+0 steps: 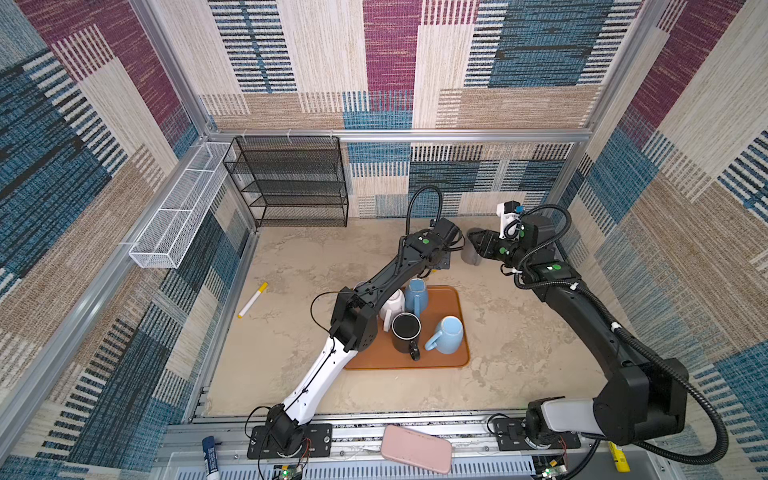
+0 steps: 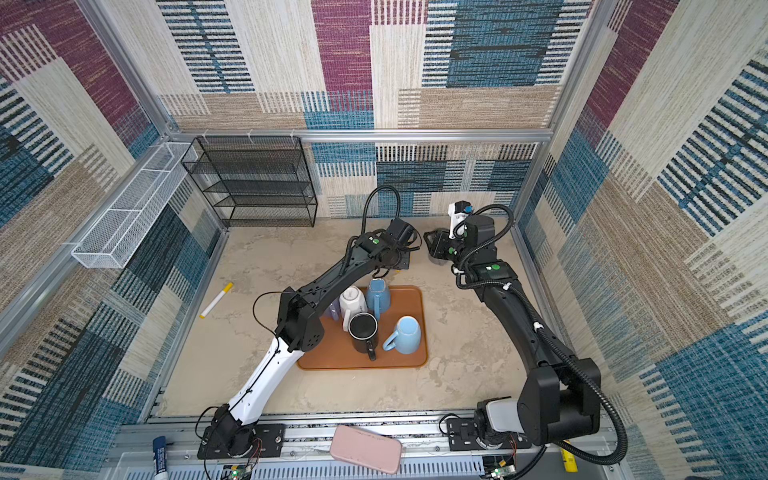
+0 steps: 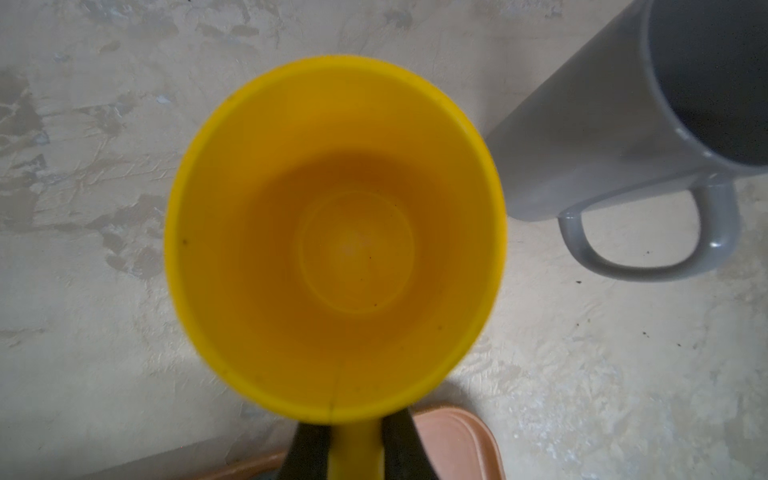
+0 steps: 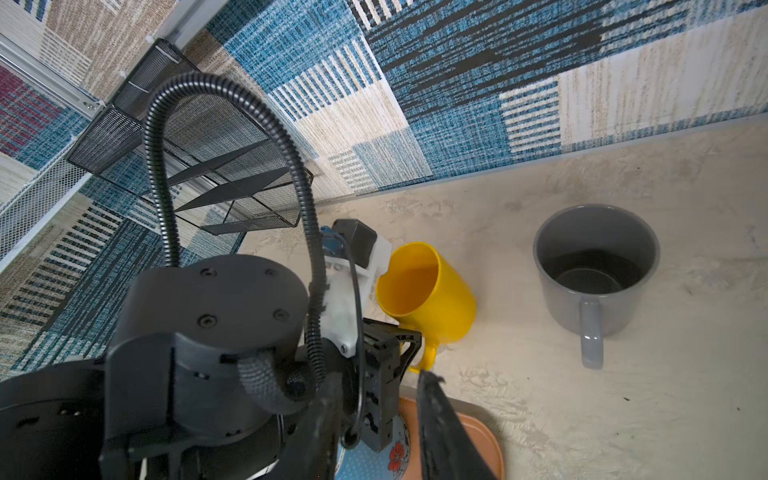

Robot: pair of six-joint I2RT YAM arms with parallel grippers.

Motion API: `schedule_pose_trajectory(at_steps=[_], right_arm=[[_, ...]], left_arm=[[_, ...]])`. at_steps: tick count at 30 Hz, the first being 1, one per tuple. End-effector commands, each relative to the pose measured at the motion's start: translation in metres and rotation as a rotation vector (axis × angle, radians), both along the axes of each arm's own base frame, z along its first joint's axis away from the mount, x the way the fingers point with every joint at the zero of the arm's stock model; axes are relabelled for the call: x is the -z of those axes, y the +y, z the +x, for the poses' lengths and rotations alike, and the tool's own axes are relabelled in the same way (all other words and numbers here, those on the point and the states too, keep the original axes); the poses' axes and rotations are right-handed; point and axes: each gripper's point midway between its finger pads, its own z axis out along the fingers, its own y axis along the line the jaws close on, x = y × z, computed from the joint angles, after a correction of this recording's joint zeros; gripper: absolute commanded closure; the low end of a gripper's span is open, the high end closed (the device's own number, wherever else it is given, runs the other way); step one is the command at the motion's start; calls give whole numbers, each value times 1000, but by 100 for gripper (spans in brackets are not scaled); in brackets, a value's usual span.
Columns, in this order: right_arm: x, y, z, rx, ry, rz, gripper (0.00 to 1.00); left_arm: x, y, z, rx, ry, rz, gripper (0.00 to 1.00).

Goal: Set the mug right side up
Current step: 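Lower the upright yellow mug beside the grey mug with the left gripper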

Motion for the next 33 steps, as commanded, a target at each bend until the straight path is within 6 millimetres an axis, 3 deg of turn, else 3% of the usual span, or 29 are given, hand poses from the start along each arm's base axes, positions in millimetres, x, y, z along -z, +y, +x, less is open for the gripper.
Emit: schedule_pose_trajectory(at_steps=[1,22,33], right_arm=[[-5,-1,2,13,-20,5,66],[-6,-1,1,11,-20,7,66],[-7,-1,0,11,-23,7,66]], left_arm=[[-13,-8,12,-4,-74,-30,100],[7,-10,11,4,-40,-21,100],[10,-10,11,8,-38,-16,91]])
